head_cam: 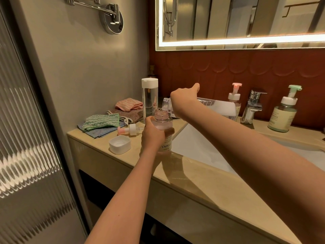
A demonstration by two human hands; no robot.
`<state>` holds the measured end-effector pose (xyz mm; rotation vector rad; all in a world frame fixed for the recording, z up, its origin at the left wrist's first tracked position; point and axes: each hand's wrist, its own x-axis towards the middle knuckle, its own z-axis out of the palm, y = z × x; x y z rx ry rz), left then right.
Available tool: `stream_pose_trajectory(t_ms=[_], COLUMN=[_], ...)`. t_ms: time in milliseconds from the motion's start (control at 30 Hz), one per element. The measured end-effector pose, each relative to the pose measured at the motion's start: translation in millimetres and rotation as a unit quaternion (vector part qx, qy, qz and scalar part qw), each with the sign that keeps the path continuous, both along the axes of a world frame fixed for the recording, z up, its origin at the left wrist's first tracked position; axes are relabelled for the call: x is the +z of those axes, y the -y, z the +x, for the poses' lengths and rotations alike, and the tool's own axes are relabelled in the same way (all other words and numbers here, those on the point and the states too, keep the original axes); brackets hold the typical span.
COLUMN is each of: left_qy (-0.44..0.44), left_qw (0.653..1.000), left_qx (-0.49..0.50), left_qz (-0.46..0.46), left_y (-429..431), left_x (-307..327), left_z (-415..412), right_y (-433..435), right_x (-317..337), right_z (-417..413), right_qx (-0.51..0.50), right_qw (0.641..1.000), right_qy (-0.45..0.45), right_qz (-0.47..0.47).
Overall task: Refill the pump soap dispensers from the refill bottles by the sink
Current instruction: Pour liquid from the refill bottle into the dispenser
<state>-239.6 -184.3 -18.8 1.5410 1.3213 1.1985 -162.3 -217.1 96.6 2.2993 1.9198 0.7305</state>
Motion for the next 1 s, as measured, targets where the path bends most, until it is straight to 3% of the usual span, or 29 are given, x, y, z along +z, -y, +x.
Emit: stream_pose_trajectory(t_ms=[1000], left_qy=[-0.003], left_qw=[1.000], left_qx=[0.002], left_qz=[0.002], left_y=[-0.7], left_x=[-0.5], left_z=[-0.2], right_y=[-1.8], right_x=[-0.7], right_z=[-0.4], right_qx=[-0.001], right_qw=[1.000], right_qy=[0.013], right_qz=[-0.004])
